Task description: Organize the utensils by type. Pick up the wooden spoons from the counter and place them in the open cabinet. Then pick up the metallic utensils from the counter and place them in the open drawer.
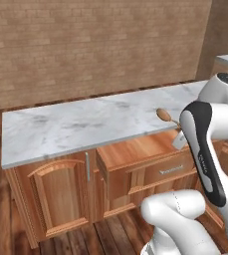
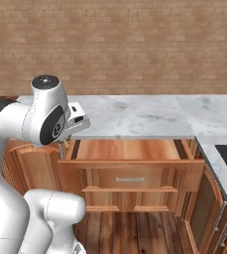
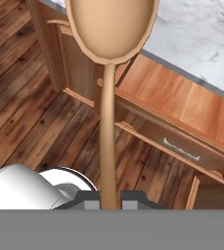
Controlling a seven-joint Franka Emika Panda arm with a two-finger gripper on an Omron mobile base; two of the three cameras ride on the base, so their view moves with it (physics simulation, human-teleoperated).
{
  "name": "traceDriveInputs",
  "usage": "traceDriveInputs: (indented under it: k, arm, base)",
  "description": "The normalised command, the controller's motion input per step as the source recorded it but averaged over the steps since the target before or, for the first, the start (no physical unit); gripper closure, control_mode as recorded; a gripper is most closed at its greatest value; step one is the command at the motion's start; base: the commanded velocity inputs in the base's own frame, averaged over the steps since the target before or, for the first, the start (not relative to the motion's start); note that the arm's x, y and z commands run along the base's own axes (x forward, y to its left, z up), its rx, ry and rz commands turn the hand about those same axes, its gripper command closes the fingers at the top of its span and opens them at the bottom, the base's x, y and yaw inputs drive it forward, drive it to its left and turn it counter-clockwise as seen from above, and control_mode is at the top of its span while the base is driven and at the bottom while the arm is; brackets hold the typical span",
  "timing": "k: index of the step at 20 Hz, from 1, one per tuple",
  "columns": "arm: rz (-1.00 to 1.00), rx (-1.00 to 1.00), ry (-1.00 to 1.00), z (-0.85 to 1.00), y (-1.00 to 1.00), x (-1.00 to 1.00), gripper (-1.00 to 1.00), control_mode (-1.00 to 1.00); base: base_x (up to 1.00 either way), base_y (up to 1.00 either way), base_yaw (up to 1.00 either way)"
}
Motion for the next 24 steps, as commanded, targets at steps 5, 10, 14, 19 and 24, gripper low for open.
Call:
traceDriveInputs:
  k: [5, 10, 14, 19, 24]
  arm:
    - [0.00, 0.00, 0.00, 0.00, 0.00, 0.00, 1.00, 1.00]
    - [0.00, 0.00, 0.00, 0.00, 0.00, 0.00, 1.00, 1.00]
    - [0.00, 0.00, 0.00, 0.00, 0.00, 0.00, 1.00, 1.00]
    - [0.00, 0.00, 0.00, 0.00, 0.00, 0.00, 1.00, 1.00]
    - [0.00, 0.00, 0.00, -0.07, -0.01, 0.04, 1.00, -1.00]
  base:
    - [0.38, 0.00, 0.12]
    - [0.40, -0.06, 0.14]
    - [0.24, -0.22, 0.10]
    - [0.21, -0.14, 0.04]
    - [0.24, -0.09, 0.01]
